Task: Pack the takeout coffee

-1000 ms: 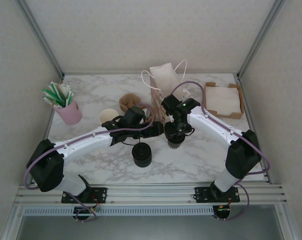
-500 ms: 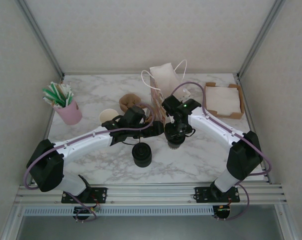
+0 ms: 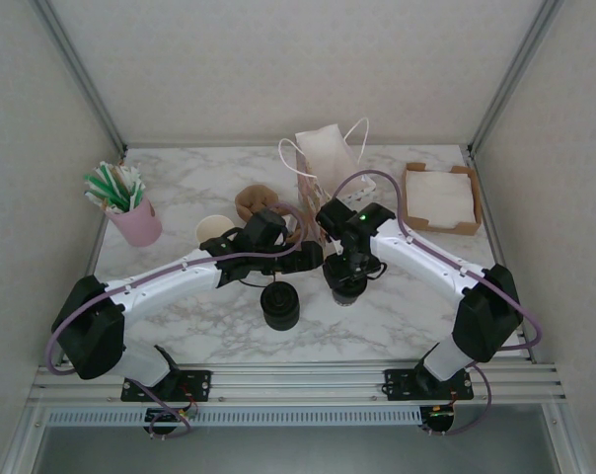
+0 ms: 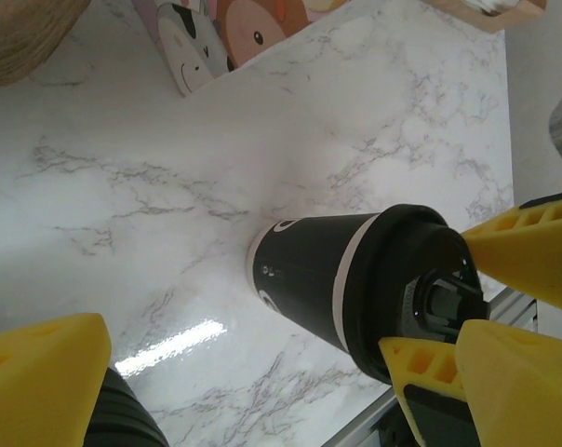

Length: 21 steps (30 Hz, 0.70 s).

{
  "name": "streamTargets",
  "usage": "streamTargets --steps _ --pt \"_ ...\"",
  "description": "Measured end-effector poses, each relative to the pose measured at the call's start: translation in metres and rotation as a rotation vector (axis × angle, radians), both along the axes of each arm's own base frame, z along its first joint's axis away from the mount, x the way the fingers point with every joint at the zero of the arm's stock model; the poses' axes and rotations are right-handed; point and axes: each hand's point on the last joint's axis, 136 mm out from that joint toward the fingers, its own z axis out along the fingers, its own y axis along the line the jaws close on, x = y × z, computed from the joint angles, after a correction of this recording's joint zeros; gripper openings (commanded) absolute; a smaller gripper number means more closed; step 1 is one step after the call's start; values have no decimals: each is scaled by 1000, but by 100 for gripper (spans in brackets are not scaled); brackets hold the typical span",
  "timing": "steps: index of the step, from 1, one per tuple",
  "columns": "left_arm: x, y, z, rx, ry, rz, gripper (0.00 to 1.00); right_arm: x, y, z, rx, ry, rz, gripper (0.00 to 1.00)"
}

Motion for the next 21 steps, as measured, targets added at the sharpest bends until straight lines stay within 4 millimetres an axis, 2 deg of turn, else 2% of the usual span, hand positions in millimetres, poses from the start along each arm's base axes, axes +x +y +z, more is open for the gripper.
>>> streamTargets --steps 6,13,17,21 --pt "-2 1 -2 6 10 -6 95 -6 -3 0 -16 16 6 78" --pt "0 -3 4 -12 -9 -6 92 -17 4 3 3 30 44 83" --pt "-2 -6 5 -19 -13 -11 89 -18 4 8 16 22 44 86" --pt "-2 -8 8 -24 -18 -15 81 -19 4 15 36 5 44 87"
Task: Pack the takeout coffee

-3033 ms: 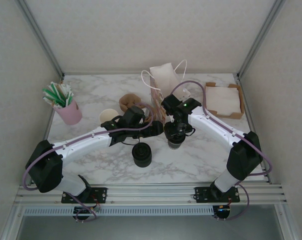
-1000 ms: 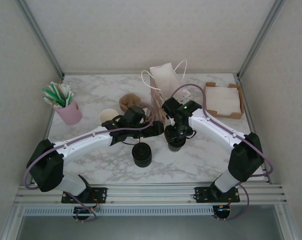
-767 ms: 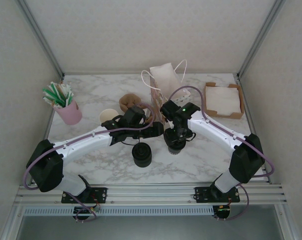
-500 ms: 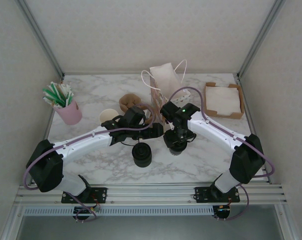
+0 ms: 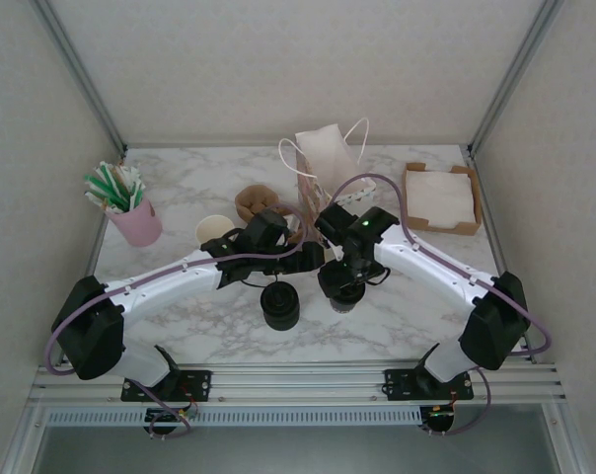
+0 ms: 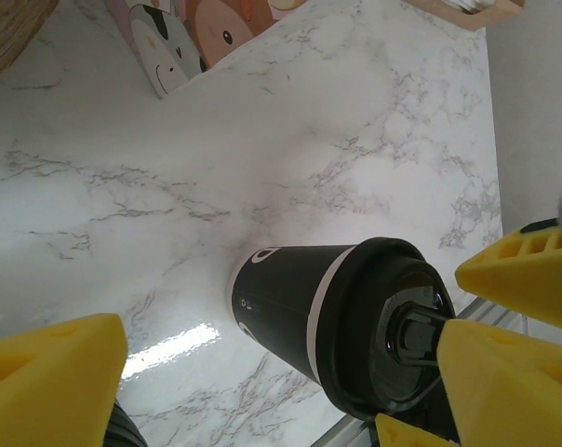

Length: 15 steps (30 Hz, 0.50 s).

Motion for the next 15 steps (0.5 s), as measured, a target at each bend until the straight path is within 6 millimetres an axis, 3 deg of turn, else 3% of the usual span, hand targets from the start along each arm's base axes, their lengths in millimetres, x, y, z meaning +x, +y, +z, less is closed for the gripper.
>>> streamTargets --steps 4,7,11,15 --pt "1 -3 6 -11 -8 -1 67 0 -1 9 25 -24 -10 84" --pt "1 -7 13 -22 -18 -5 55 1 -5 22 65 -56 -41 77" --pt "-4 -18 25 -40 -41 -29 41 4 -21 41 158 -111 -134 60" --pt "-9 -33 35 -53 -56 -63 34 0 -41 43 226 -124 -234 44"
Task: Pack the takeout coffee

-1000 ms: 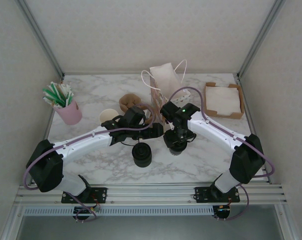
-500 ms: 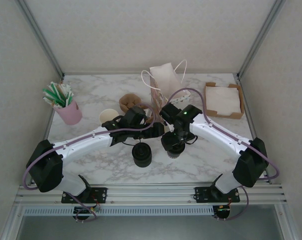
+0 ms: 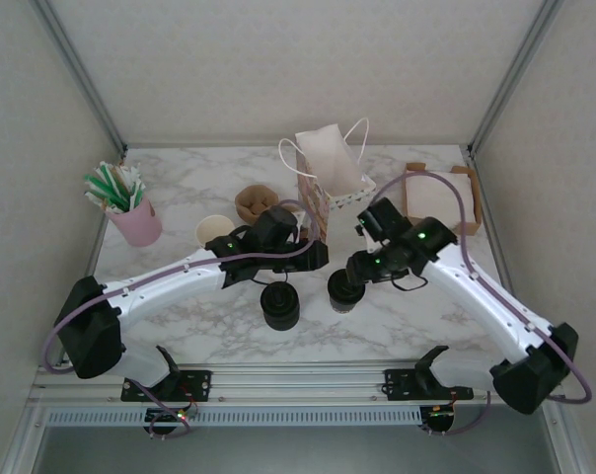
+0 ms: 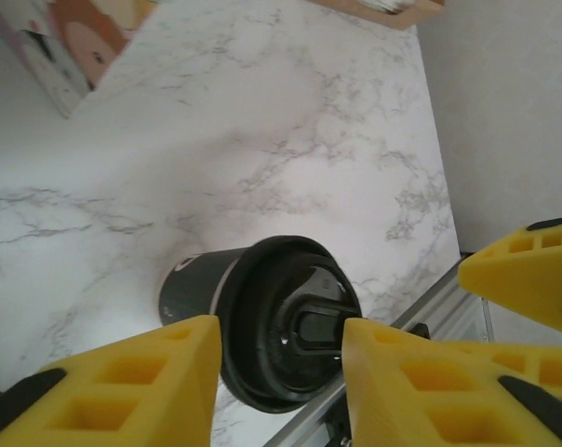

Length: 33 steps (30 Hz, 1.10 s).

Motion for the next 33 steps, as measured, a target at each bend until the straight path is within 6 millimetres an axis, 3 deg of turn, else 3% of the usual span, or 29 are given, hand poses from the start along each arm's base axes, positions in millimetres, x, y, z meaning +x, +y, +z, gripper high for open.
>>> streamTargets --steps 4,9,16,33 --pt "0 -14 -4 7 3 -23 28 -6 -11 -12 65 31 -73 32" --pt "-1 -21 -28 46 39 -36 27 -11 -21 -35 146 91 -161 25" --pt "-1 -26 -46 67 68 -49 27 -13 -20 -55 225 147 -199 24" --pt "1 -31 -52 54 63 -54 26 2 -10 -68 287 183 -206 24"
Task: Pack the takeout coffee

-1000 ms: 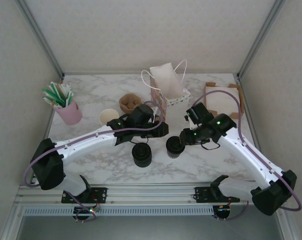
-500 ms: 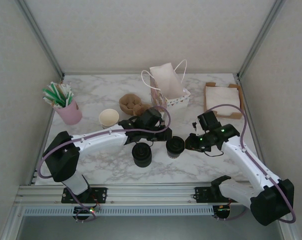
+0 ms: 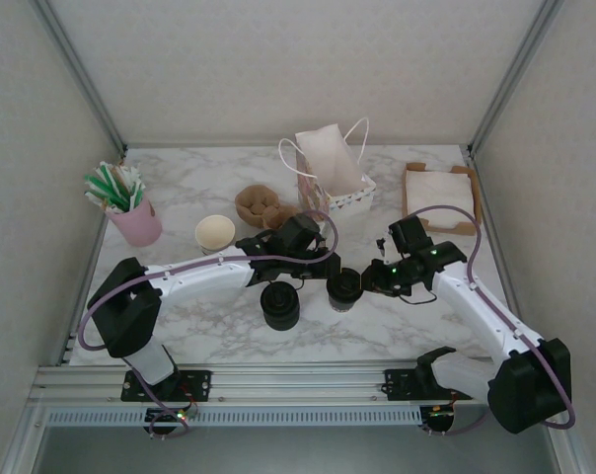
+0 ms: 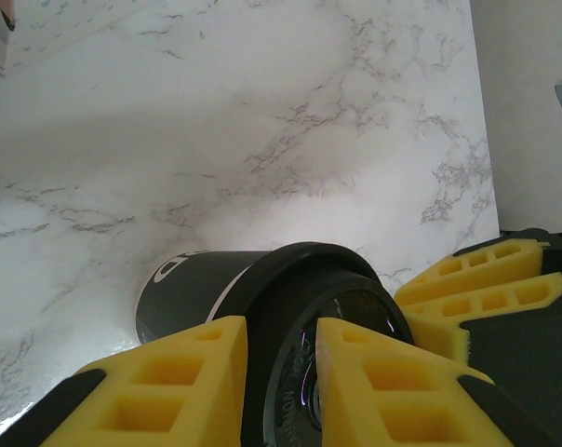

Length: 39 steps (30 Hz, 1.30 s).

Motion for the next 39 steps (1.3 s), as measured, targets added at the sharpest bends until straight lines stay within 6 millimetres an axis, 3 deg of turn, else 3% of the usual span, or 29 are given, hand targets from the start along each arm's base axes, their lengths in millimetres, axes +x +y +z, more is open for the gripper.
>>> streamTargets --steps 7,25,33,39 --pt "-3 4 -8 15 12 1 26 6 3 0 16 6 3 24" --pt "-5 9 -7 16 18 27 33 33 10 1 3 9 21 24" --pt "-9 10 -4 13 15 28 35 35 4 0 -29 -4 7 32" --pt "-11 8 0 2 11 25 35 34 2 11 -24 -39 -6 33"
